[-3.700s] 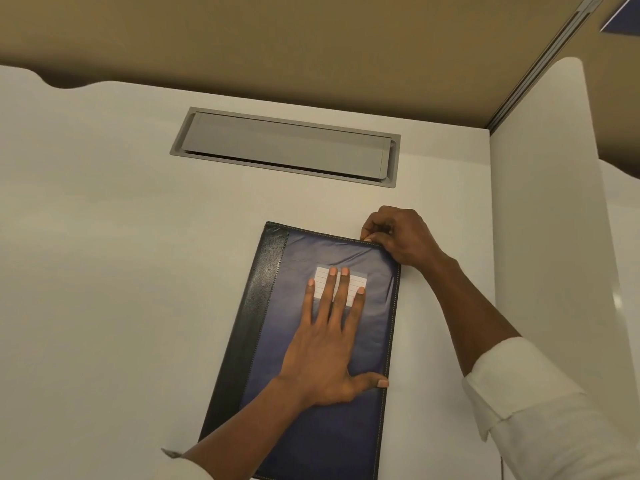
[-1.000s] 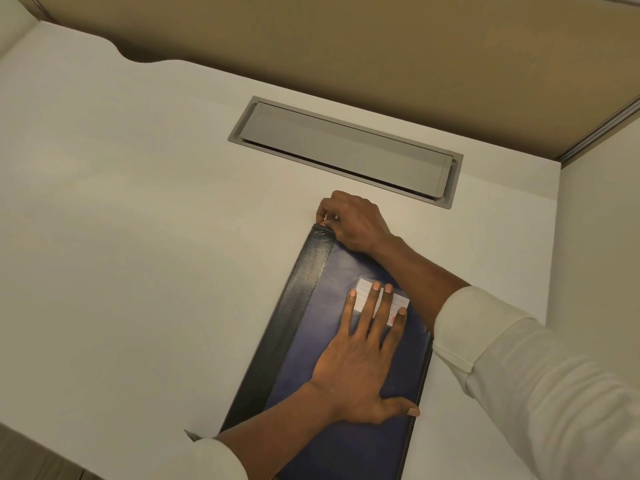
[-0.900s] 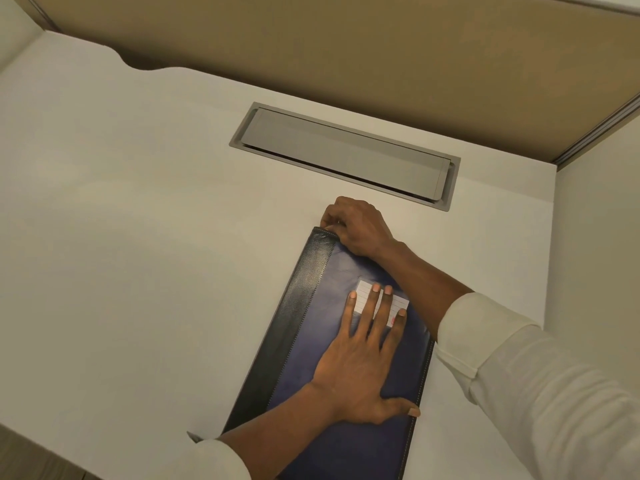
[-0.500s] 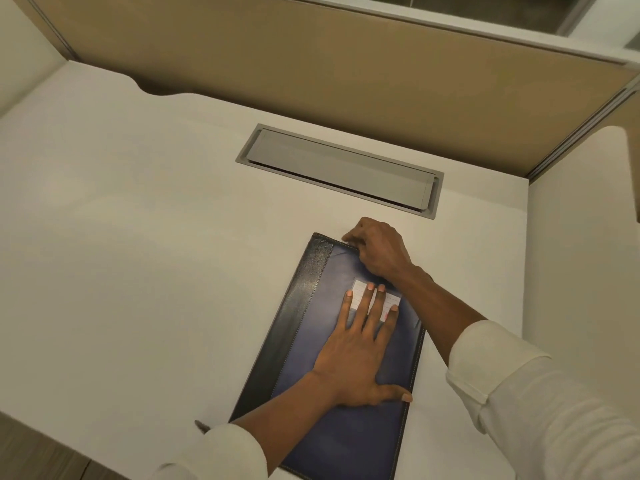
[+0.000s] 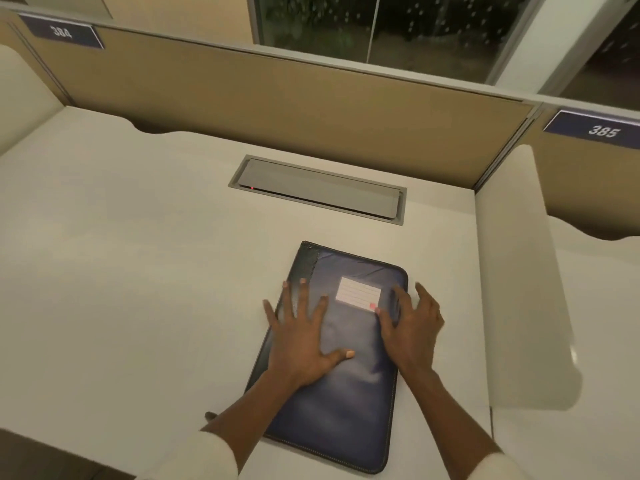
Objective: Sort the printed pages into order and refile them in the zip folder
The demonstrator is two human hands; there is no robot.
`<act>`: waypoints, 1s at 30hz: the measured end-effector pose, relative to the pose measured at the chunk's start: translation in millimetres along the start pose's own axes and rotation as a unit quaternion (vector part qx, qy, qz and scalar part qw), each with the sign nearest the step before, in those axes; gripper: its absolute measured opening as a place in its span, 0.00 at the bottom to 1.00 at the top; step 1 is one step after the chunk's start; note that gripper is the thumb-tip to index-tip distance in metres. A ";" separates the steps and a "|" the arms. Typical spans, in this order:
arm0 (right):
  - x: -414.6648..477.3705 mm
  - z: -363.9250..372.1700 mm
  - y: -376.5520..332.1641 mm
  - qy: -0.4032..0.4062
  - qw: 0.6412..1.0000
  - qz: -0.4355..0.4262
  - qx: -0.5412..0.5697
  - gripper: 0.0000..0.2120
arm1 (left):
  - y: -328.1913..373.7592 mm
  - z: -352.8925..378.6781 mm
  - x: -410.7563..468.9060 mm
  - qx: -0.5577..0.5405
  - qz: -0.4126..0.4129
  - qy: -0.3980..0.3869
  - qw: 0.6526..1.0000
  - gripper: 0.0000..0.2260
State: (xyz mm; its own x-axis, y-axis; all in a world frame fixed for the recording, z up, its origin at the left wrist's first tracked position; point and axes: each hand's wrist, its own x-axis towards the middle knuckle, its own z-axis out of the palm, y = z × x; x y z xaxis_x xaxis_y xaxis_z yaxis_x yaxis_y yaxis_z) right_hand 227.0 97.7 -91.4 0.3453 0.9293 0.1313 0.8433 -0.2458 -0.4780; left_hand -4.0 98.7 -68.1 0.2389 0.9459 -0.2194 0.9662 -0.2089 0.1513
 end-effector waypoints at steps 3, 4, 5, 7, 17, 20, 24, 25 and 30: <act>-36.4 0.8 4.1 -0.042 0.992 0.068 0.096 0.30 | -14.7 1.3 -16.3 -0.074 -0.057 -0.010 0.996 0.54; -44.0 2.5 4.9 -0.046 0.991 0.054 0.109 0.30 | -17.7 2.2 -20.5 -0.095 -0.061 -0.009 0.994 0.54; -48.6 4.1 4.7 -0.047 0.991 0.038 0.115 0.29 | -20.0 2.0 -24.2 -0.107 -0.060 -0.006 0.992 0.54; -49.8 5.8 1.5 -0.048 0.991 0.039 0.122 0.29 | -22.4 -0.7 -28.0 -0.107 -0.055 0.000 0.993 0.53; -45.7 -1.0 1.1 -0.085 0.988 0.050 0.118 0.29 | -21.4 -13.5 -30.4 -0.098 -0.049 -0.028 0.994 0.52; -43.4 -2.8 -1.1 -0.091 0.987 0.045 0.128 0.29 | -21.0 -14.7 -33.2 -0.092 -0.054 -0.025 0.994 0.52; -43.9 -1.3 -7.6 -0.097 0.989 0.049 0.102 0.28 | -27.8 -18.5 -33.9 -0.088 -0.038 -0.024 0.995 0.51; -45.5 -1.1 -9.2 -0.100 0.990 0.052 0.089 0.28 | -27.7 -20.5 -35.2 -0.090 -0.037 -0.033 0.995 0.51; -52.8 -9.3 -22.9 -0.116 0.992 0.043 0.022 0.27 | -31.2 -32.6 -36.8 -0.061 -0.011 -0.050 0.997 0.48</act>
State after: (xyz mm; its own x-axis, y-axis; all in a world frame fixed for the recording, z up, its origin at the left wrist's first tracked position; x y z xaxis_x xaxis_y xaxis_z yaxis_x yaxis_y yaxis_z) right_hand 193.4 51.6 -79.3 0.3070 0.9450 -0.1132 0.7937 -0.3198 -0.5174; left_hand -46.2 78.5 -33.3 0.2314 0.9191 -0.3190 0.9539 -0.1500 0.2598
